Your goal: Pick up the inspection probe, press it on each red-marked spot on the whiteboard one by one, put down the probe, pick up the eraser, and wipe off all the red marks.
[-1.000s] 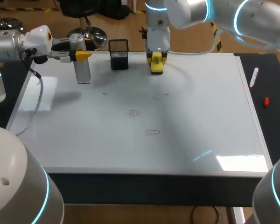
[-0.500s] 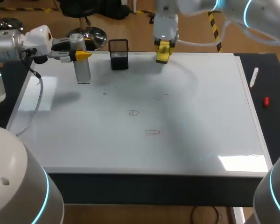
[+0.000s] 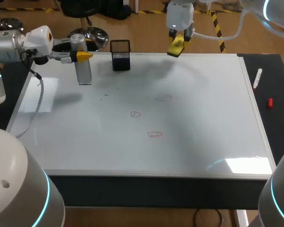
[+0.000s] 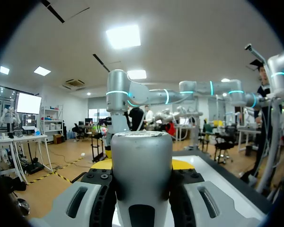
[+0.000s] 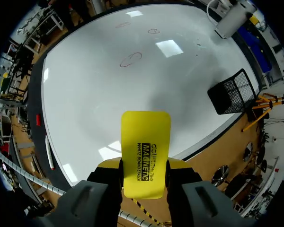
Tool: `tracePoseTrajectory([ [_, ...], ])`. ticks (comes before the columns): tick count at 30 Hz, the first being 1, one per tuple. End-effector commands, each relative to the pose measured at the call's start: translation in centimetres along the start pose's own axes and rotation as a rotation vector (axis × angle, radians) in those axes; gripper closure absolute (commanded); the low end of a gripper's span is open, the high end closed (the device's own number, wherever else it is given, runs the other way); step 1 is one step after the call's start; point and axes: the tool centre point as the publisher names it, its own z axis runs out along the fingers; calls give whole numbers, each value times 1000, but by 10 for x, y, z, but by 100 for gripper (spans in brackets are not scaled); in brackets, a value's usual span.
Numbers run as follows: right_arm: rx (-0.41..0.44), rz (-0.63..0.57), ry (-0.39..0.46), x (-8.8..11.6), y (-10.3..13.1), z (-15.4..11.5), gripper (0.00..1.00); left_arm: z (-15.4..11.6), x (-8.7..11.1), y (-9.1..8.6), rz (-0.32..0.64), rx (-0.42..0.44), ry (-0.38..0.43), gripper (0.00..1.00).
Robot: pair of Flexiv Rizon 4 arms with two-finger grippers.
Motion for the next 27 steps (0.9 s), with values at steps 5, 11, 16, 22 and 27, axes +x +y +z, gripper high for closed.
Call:
tracePoseTrajectory([
  [5, 8, 132, -59, 46, -1, -26, 100, 0, 1, -1, 2, 0, -4, 100],
  [11, 21, 218, -65, 76, -6, -30, 100, 0, 1, -1, 2, 0, -4, 100],
  [16, 24, 260, -52, 101, -7, -30, 100, 0, 1, -1, 2, 0, -4, 100],
  [22, 20, 313, -35, 129, -7, -27, 100, 0, 1, -1, 2, 0, -4, 100],
  [27, 14, 340, -33, 145, -7, -26, 100, 0, 1, -1, 2, 0, -4, 100],
])
